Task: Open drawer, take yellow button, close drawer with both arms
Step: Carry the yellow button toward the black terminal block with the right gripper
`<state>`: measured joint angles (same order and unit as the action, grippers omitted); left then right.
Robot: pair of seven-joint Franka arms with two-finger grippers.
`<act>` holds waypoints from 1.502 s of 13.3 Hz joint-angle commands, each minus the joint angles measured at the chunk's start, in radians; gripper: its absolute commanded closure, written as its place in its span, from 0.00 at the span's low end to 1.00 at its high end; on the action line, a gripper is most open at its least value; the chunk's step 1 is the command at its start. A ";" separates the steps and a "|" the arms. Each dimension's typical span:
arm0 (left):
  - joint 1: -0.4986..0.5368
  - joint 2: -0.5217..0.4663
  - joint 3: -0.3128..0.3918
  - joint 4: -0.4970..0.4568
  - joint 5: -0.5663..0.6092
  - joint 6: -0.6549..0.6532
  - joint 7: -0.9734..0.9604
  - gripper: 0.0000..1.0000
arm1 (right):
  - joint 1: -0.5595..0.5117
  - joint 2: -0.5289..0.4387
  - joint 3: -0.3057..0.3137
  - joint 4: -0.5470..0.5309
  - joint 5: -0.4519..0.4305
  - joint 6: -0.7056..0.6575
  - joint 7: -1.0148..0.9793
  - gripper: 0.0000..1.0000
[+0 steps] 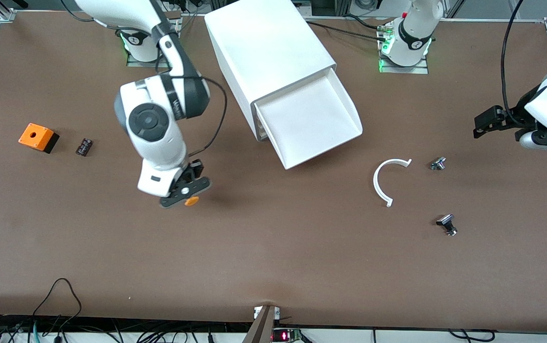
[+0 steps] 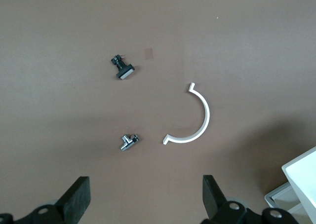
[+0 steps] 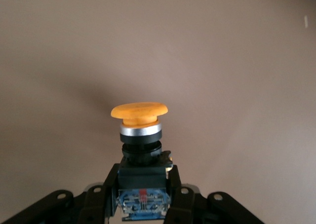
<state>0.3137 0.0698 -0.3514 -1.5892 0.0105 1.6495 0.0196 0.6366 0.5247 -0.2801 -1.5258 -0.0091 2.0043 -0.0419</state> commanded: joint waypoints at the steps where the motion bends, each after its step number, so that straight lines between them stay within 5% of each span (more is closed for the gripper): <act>1: -0.004 0.048 -0.006 0.072 0.017 -0.025 0.000 0.00 | -0.075 -0.048 0.024 -0.147 -0.005 0.060 0.158 0.73; 5: -0.028 0.051 -0.014 0.084 0.025 -0.042 -0.006 0.00 | -0.167 -0.086 0.025 -0.345 -0.017 0.187 0.221 0.72; 10: -0.045 0.091 -0.008 0.140 0.028 -0.071 -0.009 0.00 | -0.389 -0.187 0.075 -0.652 -0.017 0.401 0.024 0.70; 16: -0.056 0.133 -0.017 0.127 0.101 -0.057 0.003 0.00 | -0.458 -0.193 0.075 -0.751 -0.019 0.476 -0.081 0.70; 20: -0.100 0.168 -0.017 0.031 0.105 -0.036 -0.001 0.00 | -0.520 -0.183 0.073 -0.755 -0.017 0.491 -0.142 0.63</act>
<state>0.2239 0.2262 -0.3653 -1.5313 0.0823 1.6075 0.0201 0.1573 0.3676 -0.2257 -2.2537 -0.0121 2.4760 -0.1495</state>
